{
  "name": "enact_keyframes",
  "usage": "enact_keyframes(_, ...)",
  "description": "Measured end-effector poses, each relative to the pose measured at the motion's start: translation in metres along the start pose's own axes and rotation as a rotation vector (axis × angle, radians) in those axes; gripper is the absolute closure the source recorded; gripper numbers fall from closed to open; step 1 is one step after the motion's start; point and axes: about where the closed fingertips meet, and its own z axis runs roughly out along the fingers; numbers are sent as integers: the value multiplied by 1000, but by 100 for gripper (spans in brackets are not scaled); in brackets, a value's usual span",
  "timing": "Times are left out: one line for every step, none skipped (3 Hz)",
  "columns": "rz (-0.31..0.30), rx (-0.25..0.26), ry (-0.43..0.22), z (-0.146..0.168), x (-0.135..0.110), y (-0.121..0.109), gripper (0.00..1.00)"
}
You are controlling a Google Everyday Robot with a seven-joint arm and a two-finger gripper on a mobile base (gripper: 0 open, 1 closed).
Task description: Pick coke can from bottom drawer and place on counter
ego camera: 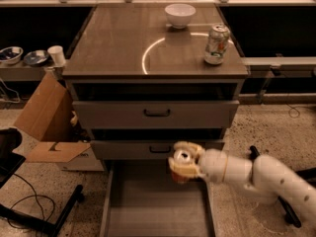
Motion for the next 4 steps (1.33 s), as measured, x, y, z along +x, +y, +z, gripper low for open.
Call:
enact_keyframes(-108,43,10,3,-132,-18,100)
enact_keyframes(-107,42,10,3,-131,-18,100)
enact_keyframes(-136,31,27,9,-156,-21,100)
enact_keyframes(-162,57,10,27,-228,-36,100)
